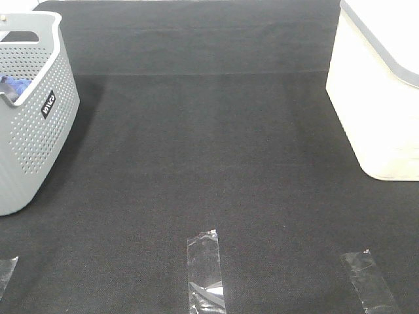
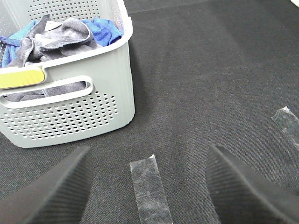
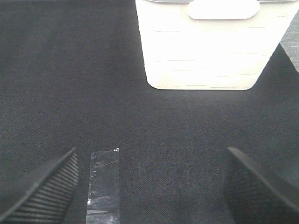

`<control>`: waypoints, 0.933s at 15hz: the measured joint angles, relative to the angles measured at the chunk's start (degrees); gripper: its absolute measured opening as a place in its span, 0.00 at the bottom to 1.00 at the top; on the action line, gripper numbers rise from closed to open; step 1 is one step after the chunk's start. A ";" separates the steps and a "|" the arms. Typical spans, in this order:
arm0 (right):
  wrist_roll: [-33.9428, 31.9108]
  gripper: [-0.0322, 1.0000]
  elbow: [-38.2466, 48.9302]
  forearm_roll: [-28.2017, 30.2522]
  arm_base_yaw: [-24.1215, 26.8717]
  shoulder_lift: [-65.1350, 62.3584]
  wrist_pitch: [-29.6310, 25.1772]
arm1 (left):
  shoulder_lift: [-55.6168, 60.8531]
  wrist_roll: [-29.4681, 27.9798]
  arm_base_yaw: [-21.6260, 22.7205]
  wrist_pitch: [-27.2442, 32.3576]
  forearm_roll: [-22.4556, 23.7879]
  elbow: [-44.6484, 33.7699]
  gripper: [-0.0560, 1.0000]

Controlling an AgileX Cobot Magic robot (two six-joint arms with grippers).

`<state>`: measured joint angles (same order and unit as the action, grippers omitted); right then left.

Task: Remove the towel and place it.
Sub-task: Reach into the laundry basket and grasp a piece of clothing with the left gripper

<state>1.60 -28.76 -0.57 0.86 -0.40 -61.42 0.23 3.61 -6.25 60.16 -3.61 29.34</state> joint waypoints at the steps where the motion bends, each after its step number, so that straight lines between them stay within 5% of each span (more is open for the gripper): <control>1: 0.00 0.79 0.00 0.00 0.00 0.00 0.00 | 0.00 0.00 0.00 0.00 0.00 0.00 0.68; 14: 0.00 0.79 0.00 0.00 0.00 0.00 0.00 | 0.00 0.00 0.00 0.00 0.00 0.00 0.68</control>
<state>1.60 -28.76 -0.57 0.86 -0.40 -61.42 0.23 3.61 -6.25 60.16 -3.61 29.34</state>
